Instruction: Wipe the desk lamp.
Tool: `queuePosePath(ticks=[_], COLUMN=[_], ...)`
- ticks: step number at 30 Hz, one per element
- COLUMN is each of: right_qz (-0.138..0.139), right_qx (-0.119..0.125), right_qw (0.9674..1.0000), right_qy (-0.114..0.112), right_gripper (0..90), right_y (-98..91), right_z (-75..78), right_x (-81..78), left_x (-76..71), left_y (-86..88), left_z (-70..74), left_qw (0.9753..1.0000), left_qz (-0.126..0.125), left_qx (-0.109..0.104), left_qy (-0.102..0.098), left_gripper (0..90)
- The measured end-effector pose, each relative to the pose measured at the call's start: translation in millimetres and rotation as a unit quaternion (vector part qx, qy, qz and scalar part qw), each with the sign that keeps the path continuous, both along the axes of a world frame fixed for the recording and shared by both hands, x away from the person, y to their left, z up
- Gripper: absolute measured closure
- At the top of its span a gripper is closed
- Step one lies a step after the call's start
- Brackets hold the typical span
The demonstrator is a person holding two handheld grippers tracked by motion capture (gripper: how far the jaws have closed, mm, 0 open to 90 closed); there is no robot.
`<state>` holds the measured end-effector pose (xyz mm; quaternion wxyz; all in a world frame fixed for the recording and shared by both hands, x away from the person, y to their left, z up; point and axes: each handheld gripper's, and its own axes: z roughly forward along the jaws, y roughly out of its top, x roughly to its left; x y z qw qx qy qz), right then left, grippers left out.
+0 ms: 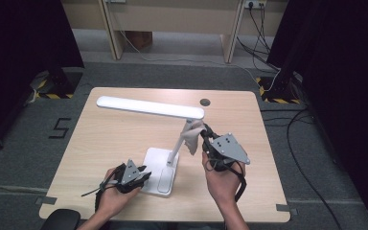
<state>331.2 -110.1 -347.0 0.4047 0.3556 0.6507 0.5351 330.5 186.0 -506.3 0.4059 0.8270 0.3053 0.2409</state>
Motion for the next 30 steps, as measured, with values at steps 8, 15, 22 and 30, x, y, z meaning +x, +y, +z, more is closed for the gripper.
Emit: queuePosePath(ticks=[8, 15, 22, 30], right_qz=[-0.002, -0.007, -0.007, -0.005], right_qx=[0.001, -0.002, -0.006, -0.004], right_qw=[0.9999, 1.0000, 1.0000, 1.0000], right_qy=[-0.016, -0.006, -0.002, 0.001], right_gripper=[84.9, 84.7, 85.5, 85.9], right_y=[9.7, 14.6, 15.7, 16.3], right_z=[14.9, 16.6, 15.7, 13.9], right_x=[4.3, 8.1, 8.1, 7.7], left_x=[1.1, 2.2, 2.0, 2.1], left_y=[0.8, 2.3, 2.3, 3.1], left_z=[-4.9, -4.8, -5.6, -6.5], left_qw=[1.0000, 0.9999, 0.9999, 0.9998], left_qz=[-0.003, -0.004, -0.003, 0.000], left_qx=[0.003, 0.003, -0.004, -0.012], left_qy=[0.007, 0.011, 0.012, 0.013], left_gripper=[64.2, 64.5, 65.2, 65.1])
